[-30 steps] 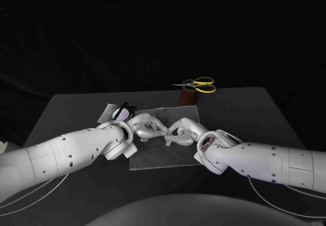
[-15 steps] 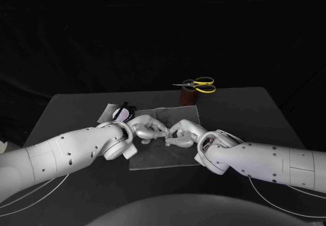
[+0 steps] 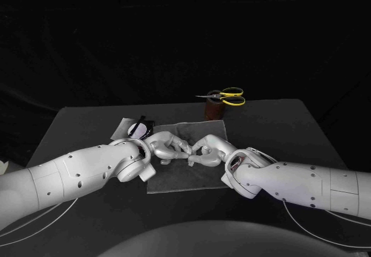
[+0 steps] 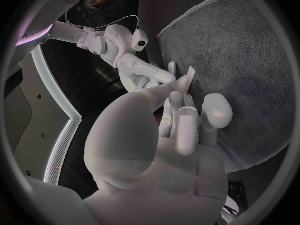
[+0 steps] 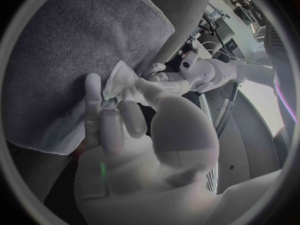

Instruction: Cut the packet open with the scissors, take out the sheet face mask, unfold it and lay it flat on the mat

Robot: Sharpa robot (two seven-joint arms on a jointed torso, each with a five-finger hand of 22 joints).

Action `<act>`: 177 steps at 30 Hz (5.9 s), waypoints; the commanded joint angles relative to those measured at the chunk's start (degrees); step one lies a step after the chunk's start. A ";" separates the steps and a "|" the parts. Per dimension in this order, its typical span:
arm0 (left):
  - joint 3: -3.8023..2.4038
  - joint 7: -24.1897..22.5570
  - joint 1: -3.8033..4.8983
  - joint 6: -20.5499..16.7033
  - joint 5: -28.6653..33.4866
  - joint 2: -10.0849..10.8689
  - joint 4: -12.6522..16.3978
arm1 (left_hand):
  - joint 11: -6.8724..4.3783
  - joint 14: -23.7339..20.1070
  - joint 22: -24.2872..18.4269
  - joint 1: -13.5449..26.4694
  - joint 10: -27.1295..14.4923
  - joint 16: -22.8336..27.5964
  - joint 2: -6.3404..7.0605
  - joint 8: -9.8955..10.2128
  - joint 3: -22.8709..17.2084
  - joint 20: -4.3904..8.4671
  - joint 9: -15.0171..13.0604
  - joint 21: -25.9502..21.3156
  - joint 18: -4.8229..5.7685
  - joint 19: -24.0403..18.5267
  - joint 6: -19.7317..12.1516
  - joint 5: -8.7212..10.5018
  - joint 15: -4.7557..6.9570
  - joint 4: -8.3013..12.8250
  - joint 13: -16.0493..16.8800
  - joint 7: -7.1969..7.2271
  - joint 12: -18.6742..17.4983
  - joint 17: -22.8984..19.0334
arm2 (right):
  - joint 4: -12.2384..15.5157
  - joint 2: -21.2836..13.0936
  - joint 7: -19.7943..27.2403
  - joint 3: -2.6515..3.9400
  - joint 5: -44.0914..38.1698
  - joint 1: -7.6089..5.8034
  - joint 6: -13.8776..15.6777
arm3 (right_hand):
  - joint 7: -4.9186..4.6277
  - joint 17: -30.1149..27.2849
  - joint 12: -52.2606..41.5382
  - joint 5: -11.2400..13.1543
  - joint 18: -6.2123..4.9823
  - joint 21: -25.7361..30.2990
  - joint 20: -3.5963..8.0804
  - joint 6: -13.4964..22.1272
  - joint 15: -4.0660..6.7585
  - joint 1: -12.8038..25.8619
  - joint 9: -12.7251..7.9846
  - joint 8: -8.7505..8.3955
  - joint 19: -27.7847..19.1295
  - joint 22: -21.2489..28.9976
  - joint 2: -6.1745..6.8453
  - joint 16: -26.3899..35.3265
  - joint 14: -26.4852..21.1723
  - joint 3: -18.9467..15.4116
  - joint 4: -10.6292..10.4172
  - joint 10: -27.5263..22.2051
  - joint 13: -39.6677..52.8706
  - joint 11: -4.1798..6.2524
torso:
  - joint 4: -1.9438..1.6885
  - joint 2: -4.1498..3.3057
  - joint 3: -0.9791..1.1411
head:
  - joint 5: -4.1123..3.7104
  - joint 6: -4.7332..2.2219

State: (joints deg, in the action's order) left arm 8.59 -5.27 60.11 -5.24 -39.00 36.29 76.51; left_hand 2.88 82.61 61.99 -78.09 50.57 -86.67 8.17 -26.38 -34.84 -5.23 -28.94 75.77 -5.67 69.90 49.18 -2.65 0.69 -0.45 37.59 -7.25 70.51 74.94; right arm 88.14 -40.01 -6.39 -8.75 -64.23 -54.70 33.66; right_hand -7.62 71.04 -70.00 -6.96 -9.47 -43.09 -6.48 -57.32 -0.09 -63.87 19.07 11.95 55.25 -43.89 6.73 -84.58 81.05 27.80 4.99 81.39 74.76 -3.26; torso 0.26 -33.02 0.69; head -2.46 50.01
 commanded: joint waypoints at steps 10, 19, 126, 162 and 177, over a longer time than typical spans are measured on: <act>-0.02 -0.48 0.00 0.05 -0.53 -0.31 0.15 | -0.05 -0.06 0.34 -0.23 1.06 0.01 -0.18 -0.27 -0.02 -0.18 0.23 0.10 -0.59 -0.14 1.59 -0.12 -0.26 0.55 1.09 0.18 0.51 0.94 | 0.08 0.69 0.89 0.06 0.33 -0.01 1.22 | 0.97 1.36 -1.24 1.25 -1.03 0.35 0.34 -2.85 0.89 -2.63 0.31 1.25 0.84 -0.08 -1.94 -0.62 1.10 0.78 0.56 0.72 0.86 1.09 | -0.05 0.02 -0.05 | -0.14 -0.01; -0.02 -0.60 0.00 -0.52 -0.72 -0.44 0.20 | -0.50 0.41 1.29 -0.57 5.11 -0.22 -1.28 -1.28 -0.41 0.07 0.22 0.68 -0.44 0.53 3.85 -0.14 0.13 1.06 5.53 0.49 2.52 1.68 | 0.07 1.01 1.55 0.07 0.95 0.00 2.67 | 1.96 3.01 -2.60 2.35 -1.05 -0.03 0.91 -4.46 1.69 -4.42 0.83 2.36 1.56 -0.45 -3.56 -1.10 2.14 1.99 1.47 1.73 1.84 1.97 | 0.00 -0.02 -0.06 | -0.07 -0.01; 0.01 -2.23 0.00 -6.83 2.01 -0.39 1.03 | -1.05 -0.93 0.83 -0.74 5.59 0.37 -1.73 -1.06 -0.80 0.53 2.23 0.29 -0.55 0.25 5.94 -0.15 0.63 3.40 5.34 0.75 2.18 -0.71 | 0.23 0.05 5.78 0.32 11.61 -0.01 4.37 | 3.59 8.31 -6.22 4.19 -0.94 -2.67 2.49 -6.48 3.35 -3.45 3.98 7.20 3.00 -3.01 -5.78 -2.43 5.07 8.83 3.49 4.54 4.75 3.58 | 0.01 0.01 -0.04 | 0.27 -0.01; 0.01 -2.11 0.00 -6.27 3.45 0.00 1.08 | -1.16 -0.72 1.18 4.03 6.19 0.16 -1.44 -4.03 -4.67 0.66 -0.19 0.62 -0.49 0.13 5.17 -0.11 0.70 2.61 6.54 1.22 3.13 -0.27 | 0.08 -0.38 9.93 0.36 11.88 -0.03 1.10 | 0.16 -3.09 4.89 4.10 -0.65 1.62 0.38 0.80 0.34 1.34 2.46 3.11 -0.67 -1.36 -0.30 1.67 -1.73 1.07 1.07 -1.91 -2.49 0.39 | 0.01 0.02 -0.04 | 0.51 -0.01; 0.01 -2.38 0.00 -5.51 3.70 -0.01 1.24 | -1.25 -0.65 1.12 4.30 6.30 0.13 -1.52 -4.32 -4.67 0.68 -0.48 0.57 -0.51 0.08 4.99 -0.11 0.77 2.58 6.48 1.34 3.09 -0.15 | -0.72 0.39 10.07 0.39 12.86 -0.04 2.29 | 1.53 0.01 1.69 4.15 -1.00 1.88 0.43 -2.13 1.17 0.23 2.75 4.29 0.43 -1.21 -3.86 0.35 0.00 0.53 -0.71 -0.19 -0.49 1.47 | -0.04 0.02 -0.06 | 0.54 -0.01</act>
State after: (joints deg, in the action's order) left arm 8.64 -6.82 60.11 -12.27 -35.67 36.45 77.46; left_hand 1.69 82.00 63.10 -74.38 56.98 -86.30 6.44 -30.40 -39.44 -4.81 -27.36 76.27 -5.65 70.11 54.64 -2.67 1.13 2.35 44.03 -5.80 73.84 74.67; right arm 87.23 -39.86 2.36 -8.45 -51.94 -54.70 35.38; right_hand -6.10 70.74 -68.08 -2.79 -9.59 -41.31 -6.06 -59.21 1.13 -63.69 21.67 15.99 55.48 -45.08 3.15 -84.08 80.71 28.22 4.48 80.94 73.93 -1.78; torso 0.21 -33.02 0.63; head -1.96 50.01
